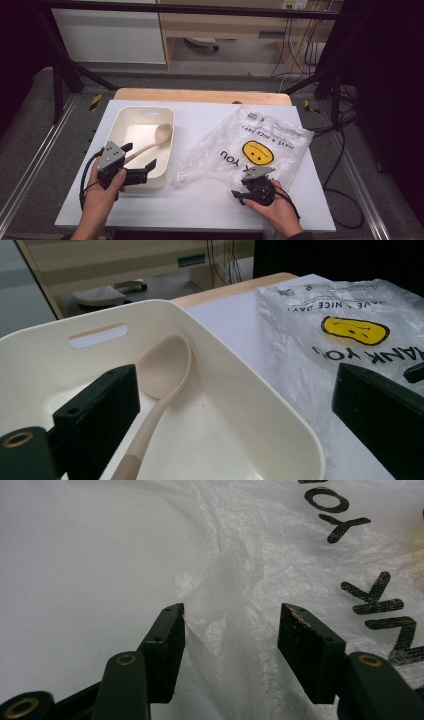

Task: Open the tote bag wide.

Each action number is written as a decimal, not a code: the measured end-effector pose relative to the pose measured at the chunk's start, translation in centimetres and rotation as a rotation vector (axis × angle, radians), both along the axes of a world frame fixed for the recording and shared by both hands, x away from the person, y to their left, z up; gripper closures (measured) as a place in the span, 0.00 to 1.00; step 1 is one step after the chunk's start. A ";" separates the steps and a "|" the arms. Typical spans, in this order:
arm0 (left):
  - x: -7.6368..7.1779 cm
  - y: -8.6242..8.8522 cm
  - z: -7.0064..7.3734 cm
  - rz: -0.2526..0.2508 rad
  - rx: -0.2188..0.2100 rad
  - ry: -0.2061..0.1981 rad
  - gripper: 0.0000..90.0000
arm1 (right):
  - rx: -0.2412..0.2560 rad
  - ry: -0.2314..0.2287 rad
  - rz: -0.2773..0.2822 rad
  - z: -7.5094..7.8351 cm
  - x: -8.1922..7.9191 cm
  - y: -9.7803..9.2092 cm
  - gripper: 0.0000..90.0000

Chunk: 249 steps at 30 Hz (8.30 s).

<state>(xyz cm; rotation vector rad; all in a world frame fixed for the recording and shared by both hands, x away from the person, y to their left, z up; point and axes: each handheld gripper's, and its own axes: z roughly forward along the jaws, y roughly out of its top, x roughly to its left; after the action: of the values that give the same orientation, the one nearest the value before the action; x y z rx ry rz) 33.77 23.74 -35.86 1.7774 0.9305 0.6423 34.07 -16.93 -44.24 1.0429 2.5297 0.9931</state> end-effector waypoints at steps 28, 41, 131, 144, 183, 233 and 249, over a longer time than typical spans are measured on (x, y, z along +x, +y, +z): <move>0.0 -0.4 -0.1 -0.008 0.004 0.003 0.05 | -0.041 -0.009 -0.074 -0.4 1.6 -0.6 0.71; -0.1 -0.6 0.0 -0.018 0.007 0.000 0.05 | 0.008 0.030 -0.095 -0.2 2.6 -1.1 1.00; 4.2 -24.4 -10.2 -0.339 0.155 0.299 1.00 | 0.224 0.006 -0.214 5.8 7.2 -3.1 1.00; 4.3 -24.0 -10.1 -0.373 0.167 0.304 1.00 | 0.233 -0.009 -0.252 7.1 9.7 -4.5 1.00; 4.2 -23.4 -10.1 -0.382 0.154 0.324 1.00 | 0.284 -0.062 -0.257 13.1 12.7 -3.2 1.00; 4.3 -23.1 -10.1 -0.393 0.137 0.330 1.00 | 0.254 -0.059 -0.237 14.6 13.2 -2.8 1.00; 3.3 -22.4 -8.2 -0.397 0.101 0.288 1.00 | 0.253 -0.032 -0.222 13.2 12.3 -2.5 1.00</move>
<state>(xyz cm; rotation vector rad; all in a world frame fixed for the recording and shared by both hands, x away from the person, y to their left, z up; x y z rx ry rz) 37.12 1.35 -44.04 2.1071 0.7079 0.1841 46.38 -19.45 -31.00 1.3303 2.2428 1.2727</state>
